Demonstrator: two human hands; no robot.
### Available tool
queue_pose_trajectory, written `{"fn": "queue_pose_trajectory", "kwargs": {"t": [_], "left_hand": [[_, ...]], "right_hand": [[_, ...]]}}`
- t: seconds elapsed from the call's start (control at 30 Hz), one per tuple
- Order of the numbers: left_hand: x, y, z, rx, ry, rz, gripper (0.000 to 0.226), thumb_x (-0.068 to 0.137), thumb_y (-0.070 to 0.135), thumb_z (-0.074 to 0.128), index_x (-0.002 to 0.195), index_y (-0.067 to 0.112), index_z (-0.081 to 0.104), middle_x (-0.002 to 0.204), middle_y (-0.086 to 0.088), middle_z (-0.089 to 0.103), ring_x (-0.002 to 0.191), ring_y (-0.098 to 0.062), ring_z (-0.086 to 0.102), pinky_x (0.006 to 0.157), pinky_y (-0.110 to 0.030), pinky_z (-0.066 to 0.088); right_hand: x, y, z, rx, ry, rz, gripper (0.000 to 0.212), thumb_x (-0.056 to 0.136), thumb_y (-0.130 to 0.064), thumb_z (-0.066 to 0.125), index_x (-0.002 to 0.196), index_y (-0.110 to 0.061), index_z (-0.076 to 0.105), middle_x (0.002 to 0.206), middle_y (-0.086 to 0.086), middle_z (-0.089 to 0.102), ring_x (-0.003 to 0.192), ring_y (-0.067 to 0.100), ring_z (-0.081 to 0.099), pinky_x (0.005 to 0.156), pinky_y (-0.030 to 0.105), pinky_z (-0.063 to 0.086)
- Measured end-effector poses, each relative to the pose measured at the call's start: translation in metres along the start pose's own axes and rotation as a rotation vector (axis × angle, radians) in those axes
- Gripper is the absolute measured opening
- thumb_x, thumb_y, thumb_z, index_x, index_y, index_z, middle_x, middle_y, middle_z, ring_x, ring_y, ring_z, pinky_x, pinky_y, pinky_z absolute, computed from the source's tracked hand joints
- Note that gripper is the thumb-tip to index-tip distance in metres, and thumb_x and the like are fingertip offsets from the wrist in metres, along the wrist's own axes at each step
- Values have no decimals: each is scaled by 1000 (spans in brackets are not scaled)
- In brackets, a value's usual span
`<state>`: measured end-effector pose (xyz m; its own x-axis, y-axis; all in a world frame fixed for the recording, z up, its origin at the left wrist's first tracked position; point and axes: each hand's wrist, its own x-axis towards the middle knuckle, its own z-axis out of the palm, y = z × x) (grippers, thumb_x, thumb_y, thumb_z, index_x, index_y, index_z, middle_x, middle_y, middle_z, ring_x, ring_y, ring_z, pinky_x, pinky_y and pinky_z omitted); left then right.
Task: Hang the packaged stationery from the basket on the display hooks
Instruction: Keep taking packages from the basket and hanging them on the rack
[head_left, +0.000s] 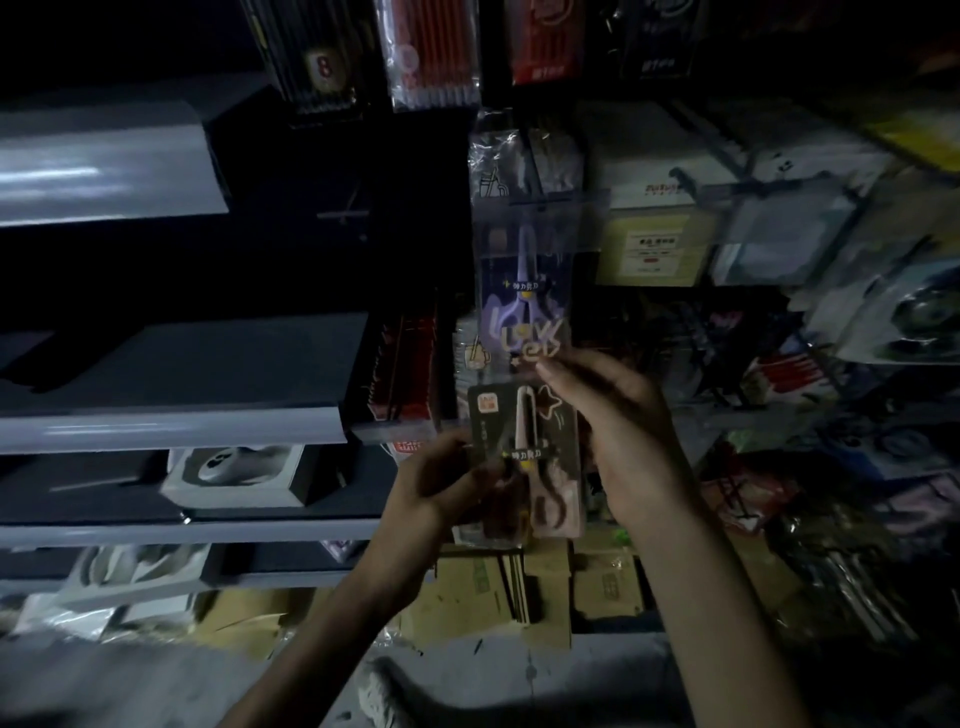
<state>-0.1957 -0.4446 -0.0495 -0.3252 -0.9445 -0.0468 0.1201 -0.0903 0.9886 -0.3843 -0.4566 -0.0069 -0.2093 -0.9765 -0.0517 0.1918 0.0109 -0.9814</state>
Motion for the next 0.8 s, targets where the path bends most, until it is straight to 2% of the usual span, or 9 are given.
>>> {"fn": "queue_pose_trajectory", "kwargs": {"t": [0.07, 0.17, 0.27, 0.37, 0.47, 0.6, 0.7, 0.8], "left_hand": [[5, 1, 0, 13, 12, 49, 23, 101, 24, 66, 119, 9, 70, 114, -18, 74, 109, -38, 72, 92, -47, 62], [15, 14, 3, 44, 75, 128, 27, 101, 23, 65, 121, 5, 68, 117, -10, 76, 112, -29, 73, 92, -35, 61], [30, 27, 5, 65, 113, 206, 22, 100, 12, 64, 115, -3, 67, 110, -12, 77, 105, -25, 75, 87, -31, 61], [43, 38, 9, 33, 125, 230, 20, 95, 13, 67, 105, -4, 69, 101, -12, 77, 95, -22, 76, 83, -31, 61], [50, 48, 14, 72, 103, 248, 19, 93, 20, 70, 103, 4, 71, 96, -8, 78, 92, -21, 76, 82, -35, 62], [59, 67, 23, 100, 142, 316, 26, 97, 16, 72, 118, 2, 68, 109, -18, 75, 103, -32, 74, 87, -35, 62], [67, 87, 24, 110, 198, 385, 26, 97, 13, 73, 123, 7, 69, 108, -16, 74, 100, -23, 74, 89, -31, 60], [69, 100, 19, 104, 168, 407, 21, 100, 12, 70, 119, 7, 71, 106, -15, 74, 100, -21, 72, 92, -33, 57]], "right_hand": [[0, 0, 1, 4, 4, -23, 23, 91, -26, 77, 112, -18, 77, 111, 2, 79, 110, 21, 73, 104, 50, 53], [1, -1, 2, -15, 47, -69, 19, 91, -21, 77, 109, -13, 77, 104, 3, 80, 105, 20, 75, 98, 42, 57], [2, -2, 0, -32, 64, -107, 17, 91, -20, 77, 106, -13, 77, 102, 2, 80, 103, 17, 75, 90, 33, 57], [2, -6, -2, -32, 66, -145, 17, 92, -20, 75, 108, -13, 77, 104, -1, 80, 103, 12, 74, 86, 22, 55], [1, -9, -3, -4, 68, -179, 18, 96, -19, 72, 111, -11, 77, 105, 0, 80, 105, 13, 74, 91, 23, 57], [3, -9, -5, 2, 131, -194, 17, 96, -24, 71, 110, -16, 77, 105, -4, 80, 104, 10, 73, 87, 24, 56], [5, -6, -9, -41, 193, -192, 12, 94, -33, 73, 105, -27, 77, 103, -12, 78, 103, 6, 71, 89, 37, 55], [8, -5, -13, -50, 242, -201, 9, 94, -34, 74, 102, -31, 77, 101, -11, 78, 99, 8, 72, 82, 36, 56]]}}
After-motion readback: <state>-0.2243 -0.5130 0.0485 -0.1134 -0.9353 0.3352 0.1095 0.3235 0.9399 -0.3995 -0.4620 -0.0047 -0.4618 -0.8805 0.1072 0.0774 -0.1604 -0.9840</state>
